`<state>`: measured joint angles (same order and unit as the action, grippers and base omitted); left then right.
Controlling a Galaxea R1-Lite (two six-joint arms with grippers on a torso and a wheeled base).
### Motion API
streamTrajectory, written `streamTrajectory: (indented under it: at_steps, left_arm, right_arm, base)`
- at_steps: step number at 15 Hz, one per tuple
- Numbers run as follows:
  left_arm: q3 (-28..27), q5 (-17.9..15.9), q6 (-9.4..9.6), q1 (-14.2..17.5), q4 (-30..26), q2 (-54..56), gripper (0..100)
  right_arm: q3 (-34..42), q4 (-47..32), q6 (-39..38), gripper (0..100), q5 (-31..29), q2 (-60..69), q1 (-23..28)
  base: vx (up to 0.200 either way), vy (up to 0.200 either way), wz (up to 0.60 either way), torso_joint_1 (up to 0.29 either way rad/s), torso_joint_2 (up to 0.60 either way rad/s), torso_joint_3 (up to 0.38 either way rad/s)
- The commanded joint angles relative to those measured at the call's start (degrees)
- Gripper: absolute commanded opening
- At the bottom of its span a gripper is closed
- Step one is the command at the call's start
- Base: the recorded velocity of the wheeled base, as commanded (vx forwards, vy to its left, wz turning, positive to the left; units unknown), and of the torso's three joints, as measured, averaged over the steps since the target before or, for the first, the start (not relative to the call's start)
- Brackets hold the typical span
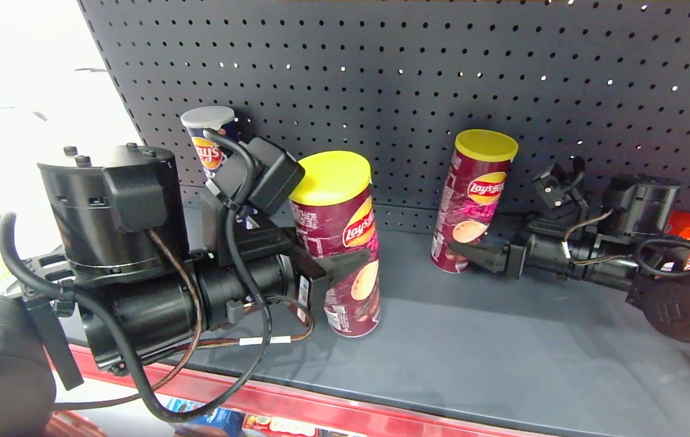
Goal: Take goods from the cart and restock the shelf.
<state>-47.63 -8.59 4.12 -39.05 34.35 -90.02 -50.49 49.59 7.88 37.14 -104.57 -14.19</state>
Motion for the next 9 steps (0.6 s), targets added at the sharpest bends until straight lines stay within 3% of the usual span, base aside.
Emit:
streamTrajectory:
  at_steps: [1, 9]
  left_arm:
    - [-0.01, -0.02, 0.01, 0.02, 0.01, -0.07, 0]
    - [0.08, 0.07, -0.08, 0.11, 0.01, 0.02, 0]
  right_arm:
    - [-2.07, -0.02, -0.05, 100, 0.03, -2.39, -0.22]
    - [-5.23, 0.07, 0.04, 100, 0.12, -6.0, -0.58]
  base:
    - [0.0, 0.0, 0.0, 0.0, 0.0, 0.0]
    - [0.0, 0.0, 0.0, 0.0, 0.0, 0.0]
